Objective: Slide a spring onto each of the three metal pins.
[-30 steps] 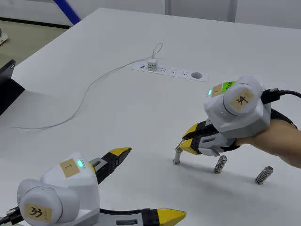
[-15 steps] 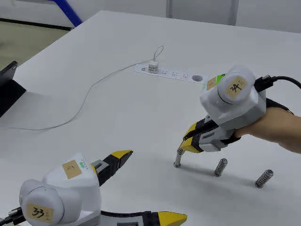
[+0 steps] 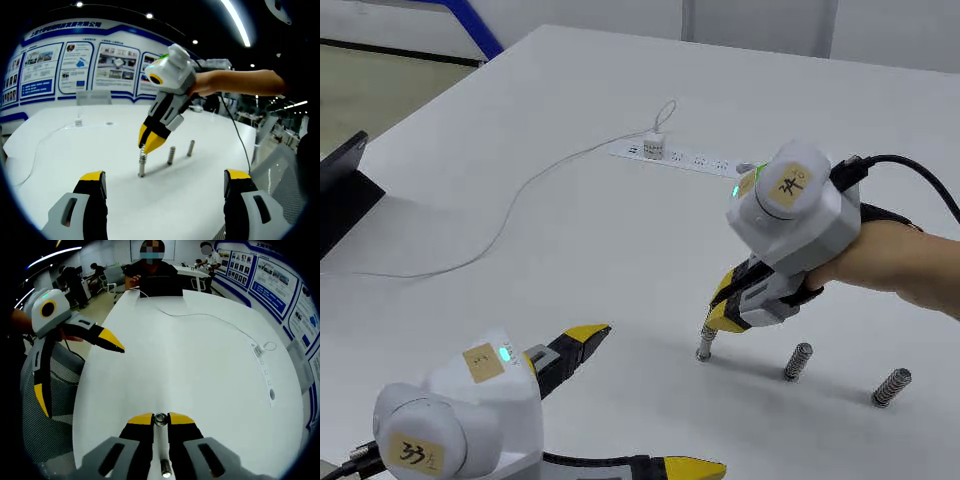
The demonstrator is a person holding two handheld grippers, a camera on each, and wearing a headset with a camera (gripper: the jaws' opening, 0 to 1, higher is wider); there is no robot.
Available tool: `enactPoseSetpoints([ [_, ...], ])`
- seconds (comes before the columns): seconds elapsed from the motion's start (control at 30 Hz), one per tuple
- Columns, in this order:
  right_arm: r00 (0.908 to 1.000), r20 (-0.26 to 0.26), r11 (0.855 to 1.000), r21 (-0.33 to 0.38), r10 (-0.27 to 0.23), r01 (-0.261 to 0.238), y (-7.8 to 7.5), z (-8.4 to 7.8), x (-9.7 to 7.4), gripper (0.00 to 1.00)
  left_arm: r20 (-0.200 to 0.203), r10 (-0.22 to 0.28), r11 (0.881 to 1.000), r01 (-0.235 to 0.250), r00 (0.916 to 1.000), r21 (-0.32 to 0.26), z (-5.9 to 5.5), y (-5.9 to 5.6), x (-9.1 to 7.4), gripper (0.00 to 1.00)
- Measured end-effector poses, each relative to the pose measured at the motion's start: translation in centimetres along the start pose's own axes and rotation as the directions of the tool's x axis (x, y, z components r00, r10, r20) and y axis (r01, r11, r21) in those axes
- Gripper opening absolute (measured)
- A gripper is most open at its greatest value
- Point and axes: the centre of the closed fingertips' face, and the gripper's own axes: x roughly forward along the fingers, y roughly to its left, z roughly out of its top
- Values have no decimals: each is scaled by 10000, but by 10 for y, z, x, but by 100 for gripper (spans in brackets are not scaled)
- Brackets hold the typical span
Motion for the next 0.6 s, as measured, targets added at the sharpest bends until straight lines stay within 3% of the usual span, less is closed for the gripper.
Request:
enactPoseSetpoints([
  [0.6,9991,-392,9997,177,145,-138,1,-17,24,11,-15,31,9999,-31,10000,-116,-1,1,0,100],
])
